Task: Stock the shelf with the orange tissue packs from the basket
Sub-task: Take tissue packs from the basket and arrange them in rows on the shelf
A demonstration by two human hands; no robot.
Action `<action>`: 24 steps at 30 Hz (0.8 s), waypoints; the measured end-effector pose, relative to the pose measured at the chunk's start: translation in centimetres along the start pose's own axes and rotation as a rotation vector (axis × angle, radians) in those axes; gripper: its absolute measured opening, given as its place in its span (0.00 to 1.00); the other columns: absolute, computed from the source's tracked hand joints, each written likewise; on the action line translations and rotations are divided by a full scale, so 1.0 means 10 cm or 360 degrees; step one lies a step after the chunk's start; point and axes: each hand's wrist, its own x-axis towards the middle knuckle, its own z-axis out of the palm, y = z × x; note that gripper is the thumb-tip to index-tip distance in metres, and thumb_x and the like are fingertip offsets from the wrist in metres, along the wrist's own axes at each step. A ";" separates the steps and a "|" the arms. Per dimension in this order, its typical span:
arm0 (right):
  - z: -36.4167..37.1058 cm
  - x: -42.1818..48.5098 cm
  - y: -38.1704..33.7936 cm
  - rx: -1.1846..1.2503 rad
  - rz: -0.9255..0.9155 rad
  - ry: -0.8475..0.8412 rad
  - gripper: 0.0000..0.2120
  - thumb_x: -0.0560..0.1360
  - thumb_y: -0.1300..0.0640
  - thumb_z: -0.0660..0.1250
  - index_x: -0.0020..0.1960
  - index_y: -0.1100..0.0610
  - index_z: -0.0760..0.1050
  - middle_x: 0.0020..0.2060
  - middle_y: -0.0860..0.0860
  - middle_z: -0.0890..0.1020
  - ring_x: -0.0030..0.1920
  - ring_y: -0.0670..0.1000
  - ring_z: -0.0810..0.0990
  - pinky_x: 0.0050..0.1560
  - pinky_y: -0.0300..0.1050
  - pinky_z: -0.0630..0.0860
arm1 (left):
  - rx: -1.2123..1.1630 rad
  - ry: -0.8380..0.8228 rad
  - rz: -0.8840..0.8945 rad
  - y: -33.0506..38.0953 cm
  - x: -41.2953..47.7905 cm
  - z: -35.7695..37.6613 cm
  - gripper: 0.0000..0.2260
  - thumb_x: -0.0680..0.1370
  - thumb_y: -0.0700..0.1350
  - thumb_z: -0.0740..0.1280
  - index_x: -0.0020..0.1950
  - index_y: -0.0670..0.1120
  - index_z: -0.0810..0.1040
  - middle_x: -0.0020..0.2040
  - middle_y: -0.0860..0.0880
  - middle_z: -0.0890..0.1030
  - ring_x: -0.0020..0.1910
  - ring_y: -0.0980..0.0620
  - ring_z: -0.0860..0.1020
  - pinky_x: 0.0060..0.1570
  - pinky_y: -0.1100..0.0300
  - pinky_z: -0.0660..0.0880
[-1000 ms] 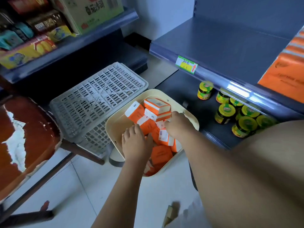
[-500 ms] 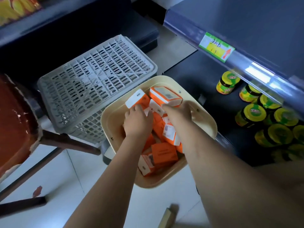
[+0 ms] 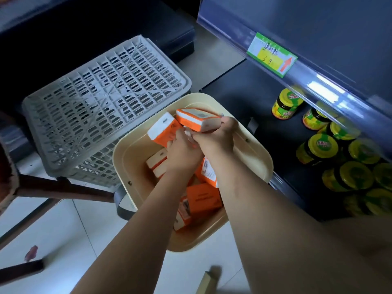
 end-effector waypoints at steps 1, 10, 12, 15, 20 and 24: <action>-0.03 -0.03 0.03 -0.0048 -0.0094 -0.0044 0.51 0.61 0.46 0.83 0.75 0.43 0.56 0.65 0.49 0.75 0.62 0.53 0.77 0.61 0.48 0.76 | -0.0050 0.0013 -0.0042 0.01 0.01 0.01 0.18 0.78 0.57 0.61 0.63 0.47 0.68 0.62 0.45 0.79 0.63 0.38 0.70 0.62 0.41 0.72; -0.15 0.02 -0.03 -0.0352 -0.0523 0.0110 0.20 0.72 0.48 0.70 0.64 0.48 0.77 0.60 0.51 0.80 0.60 0.57 0.79 0.59 0.52 0.79 | -0.0794 0.0145 -0.0227 0.10 -0.13 0.05 0.16 0.76 0.48 0.74 0.60 0.55 0.73 0.50 0.54 0.81 0.49 0.52 0.82 0.49 0.52 0.80; -0.21 -0.01 -0.06 -0.0210 -0.0449 0.0130 0.18 0.75 0.46 0.70 0.61 0.54 0.78 0.56 0.52 0.82 0.56 0.56 0.81 0.57 0.50 0.78 | -0.0976 0.0120 -0.0351 0.05 -0.17 0.00 0.20 0.73 0.42 0.75 0.61 0.54 0.75 0.54 0.54 0.82 0.52 0.49 0.85 0.54 0.46 0.83; -0.32 -0.07 -0.11 0.0228 -0.0220 0.0158 0.17 0.76 0.43 0.71 0.56 0.55 0.80 0.49 0.51 0.84 0.48 0.53 0.83 0.50 0.46 0.77 | -0.1174 0.0166 -0.0403 -0.01 -0.27 -0.13 0.17 0.74 0.34 0.70 0.58 0.51 0.78 0.54 0.48 0.85 0.52 0.45 0.86 0.56 0.41 0.83; -0.59 -0.24 -0.31 0.0840 0.0032 -0.0040 0.13 0.78 0.47 0.72 0.52 0.55 0.77 0.45 0.56 0.86 0.42 0.59 0.88 0.45 0.55 0.86 | -0.1588 0.0141 -0.0385 -0.02 -0.49 -0.47 0.16 0.77 0.31 0.67 0.63 0.42 0.77 0.54 0.41 0.86 0.52 0.44 0.87 0.49 0.50 0.82; -0.94 -0.51 -0.52 0.0911 0.0125 -0.0212 0.11 0.81 0.48 0.69 0.53 0.57 0.78 0.40 0.58 0.86 0.38 0.58 0.88 0.45 0.54 0.85 | -0.1865 0.0133 -0.0427 0.16 -0.70 -0.70 0.06 0.78 0.31 0.68 0.53 0.38 0.82 0.45 0.43 0.87 0.46 0.46 0.87 0.45 0.58 0.81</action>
